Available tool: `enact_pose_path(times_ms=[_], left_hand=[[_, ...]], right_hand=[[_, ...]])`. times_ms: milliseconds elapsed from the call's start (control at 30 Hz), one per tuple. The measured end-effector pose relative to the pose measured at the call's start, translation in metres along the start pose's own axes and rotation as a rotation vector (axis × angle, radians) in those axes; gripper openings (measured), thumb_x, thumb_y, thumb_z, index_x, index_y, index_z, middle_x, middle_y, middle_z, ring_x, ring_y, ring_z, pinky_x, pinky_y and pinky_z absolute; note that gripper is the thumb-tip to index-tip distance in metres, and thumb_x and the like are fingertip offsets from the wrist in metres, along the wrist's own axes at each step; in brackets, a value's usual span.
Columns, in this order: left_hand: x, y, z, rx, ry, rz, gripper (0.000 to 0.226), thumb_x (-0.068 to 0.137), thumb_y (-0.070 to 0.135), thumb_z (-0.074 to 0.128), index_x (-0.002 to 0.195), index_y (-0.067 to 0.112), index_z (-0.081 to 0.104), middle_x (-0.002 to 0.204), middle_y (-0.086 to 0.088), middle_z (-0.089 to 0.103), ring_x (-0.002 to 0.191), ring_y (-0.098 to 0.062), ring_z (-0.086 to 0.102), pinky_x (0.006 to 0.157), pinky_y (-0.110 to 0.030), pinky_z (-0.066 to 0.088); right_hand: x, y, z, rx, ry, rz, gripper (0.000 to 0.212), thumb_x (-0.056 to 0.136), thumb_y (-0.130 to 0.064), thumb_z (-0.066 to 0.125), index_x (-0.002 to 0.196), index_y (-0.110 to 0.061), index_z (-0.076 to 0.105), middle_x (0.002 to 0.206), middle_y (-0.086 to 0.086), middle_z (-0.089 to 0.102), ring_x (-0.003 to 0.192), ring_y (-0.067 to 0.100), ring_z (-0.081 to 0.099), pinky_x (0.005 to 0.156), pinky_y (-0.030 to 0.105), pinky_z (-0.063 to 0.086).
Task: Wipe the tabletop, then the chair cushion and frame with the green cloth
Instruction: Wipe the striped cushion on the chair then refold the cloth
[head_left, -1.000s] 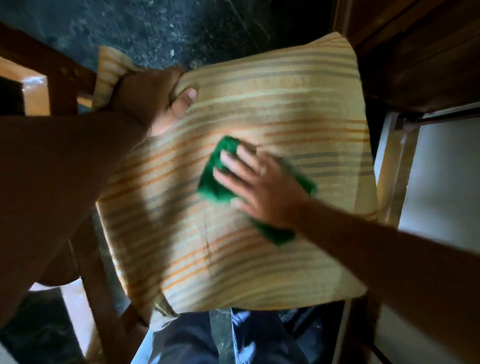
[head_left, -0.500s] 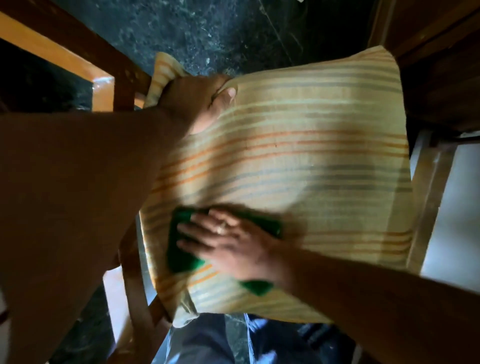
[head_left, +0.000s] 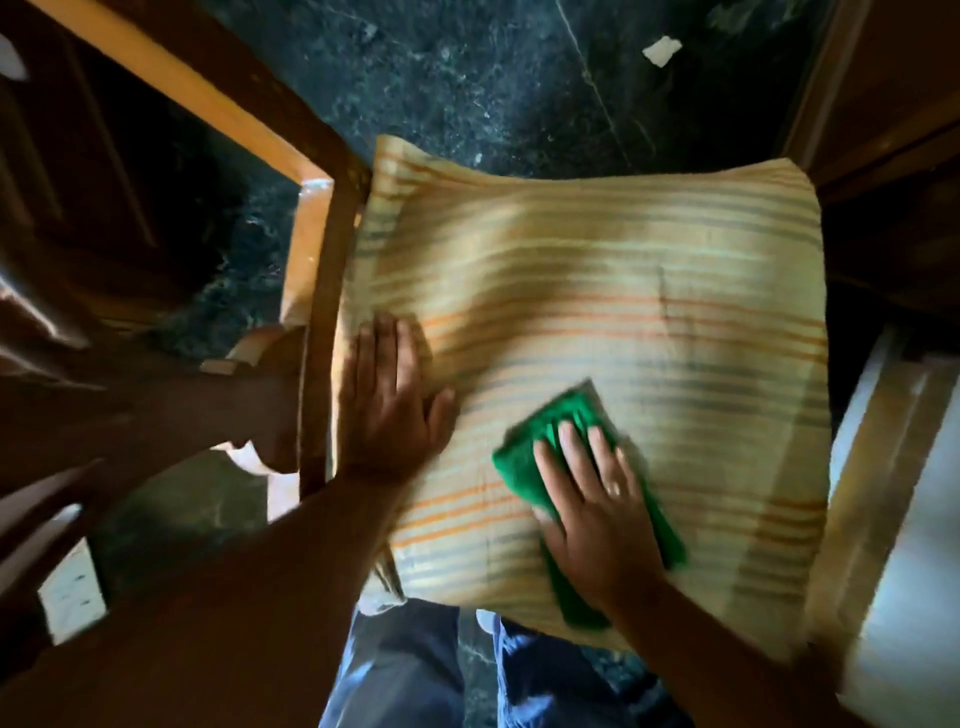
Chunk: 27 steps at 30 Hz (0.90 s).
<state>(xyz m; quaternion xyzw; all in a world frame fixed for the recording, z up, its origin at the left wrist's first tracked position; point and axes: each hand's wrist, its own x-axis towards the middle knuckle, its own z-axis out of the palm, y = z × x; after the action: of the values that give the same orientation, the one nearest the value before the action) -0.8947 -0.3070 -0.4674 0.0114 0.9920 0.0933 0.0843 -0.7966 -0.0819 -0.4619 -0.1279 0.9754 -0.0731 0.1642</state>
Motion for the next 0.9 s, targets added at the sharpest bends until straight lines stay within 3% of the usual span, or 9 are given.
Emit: enact_pose_path(times_ms=[67,167,367,467,600,700,767,833,900], left_hand=[[-0.005,-0.002,0.008,0.031,0.034,0.015,0.079,0.090,0.049,0.044,0.149,-0.003,0.042,0.155,-0.027,0.039,0.144,-0.044,0.037,0.120,-0.052,0.028],[0.000,0.001,0.016,0.070,0.047,0.008,0.080,0.088,0.048,0.045,0.150,-0.001,0.041,0.157,-0.027,0.036,0.146,-0.045,0.035,0.121,-0.051,0.021],[0.000,-0.005,0.028,0.079,0.092,0.015,0.079,0.088,0.048,0.040,0.148,-0.003,0.043,0.155,-0.027,0.038,0.145,-0.045,0.036,0.120,-0.051,0.022],[0.001,-0.004,0.026,0.107,0.087,0.027,0.080,0.087,0.047,0.038,0.148,-0.004,0.042,0.155,-0.028,0.038,0.144,-0.046,0.036,0.120,-0.051,0.021],[0.001,-0.004,0.021,0.096,0.042,0.022,0.080,0.089,0.047,0.036,0.150,-0.004,0.039,0.157,-0.028,0.035,0.147,-0.044,0.033,0.121,-0.050,0.019],[0.001,-0.004,0.023,0.081,0.033,0.028,0.080,0.088,0.048,0.038,0.150,-0.003,0.039,0.157,-0.028,0.034,0.147,-0.044,0.032,0.122,-0.050,0.017],[0.001,-0.005,0.026,0.087,0.023,0.029,0.081,0.088,0.048,0.040,0.151,-0.003,0.038,0.157,-0.027,0.035,0.147,-0.043,0.033,0.122,-0.050,0.017],[0.000,-0.005,0.031,0.109,0.018,0.020,0.081,0.088,0.049,0.038,0.151,-0.003,0.037,0.158,-0.027,0.034,0.147,-0.043,0.033,0.121,-0.050,0.017],[0.000,-0.005,0.033,0.121,0.023,0.032,0.081,0.090,0.049,0.035,0.152,-0.003,0.035,0.158,-0.028,0.033,0.147,-0.044,0.031,0.122,-0.051,0.017]], right_hand=[[-0.021,0.004,0.001,-0.008,-0.056,-0.041,0.064,0.092,-0.046,0.046,0.150,-0.020,0.036,0.159,0.009,0.025,0.140,0.042,0.035,0.115,0.055,0.021],[0.016,0.013,-0.010,-0.020,0.010,-0.156,0.061,0.094,-0.045,0.047,0.150,-0.021,0.040,0.160,0.011,0.031,0.142,0.040,0.034,0.118,0.053,0.019],[0.242,-0.024,-0.051,-0.044,0.090,-0.032,0.064,0.095,-0.045,0.039,0.154,-0.019,0.030,0.164,0.014,0.022,0.149,0.039,0.019,0.118,0.053,0.015],[0.299,-0.033,-0.065,-0.033,0.091,-0.031,0.058,0.097,-0.045,0.037,0.150,-0.022,0.038,0.162,0.012,0.027,0.148,0.038,0.021,0.119,0.049,0.013],[0.209,-0.022,-0.045,-0.030,0.146,-0.144,0.057,0.097,-0.044,0.039,0.150,-0.024,0.039,0.161,0.016,0.028,0.146,0.042,0.025,0.117,0.052,0.017],[0.072,0.014,-0.024,-0.059,0.018,-0.345,0.058,0.097,-0.046,0.046,0.151,-0.029,0.038,0.161,0.010,0.030,0.147,0.035,0.027,0.120,0.052,0.019],[0.032,0.076,-0.031,-0.180,-0.087,-0.481,0.057,0.098,-0.052,0.041,0.149,-0.029,0.038,0.154,0.013,0.042,0.140,0.038,0.037,0.113,0.055,0.026],[0.045,0.141,-0.046,-0.281,-0.111,-0.391,0.059,0.101,-0.054,0.022,0.146,-0.019,0.038,0.146,0.024,0.049,0.131,0.046,0.039,0.103,0.057,0.029],[0.076,0.176,-0.061,-0.247,-0.031,-0.143,0.065,0.101,-0.055,0.015,0.146,-0.015,0.039,0.149,0.027,0.042,0.133,0.052,0.036,0.104,0.059,0.028]])
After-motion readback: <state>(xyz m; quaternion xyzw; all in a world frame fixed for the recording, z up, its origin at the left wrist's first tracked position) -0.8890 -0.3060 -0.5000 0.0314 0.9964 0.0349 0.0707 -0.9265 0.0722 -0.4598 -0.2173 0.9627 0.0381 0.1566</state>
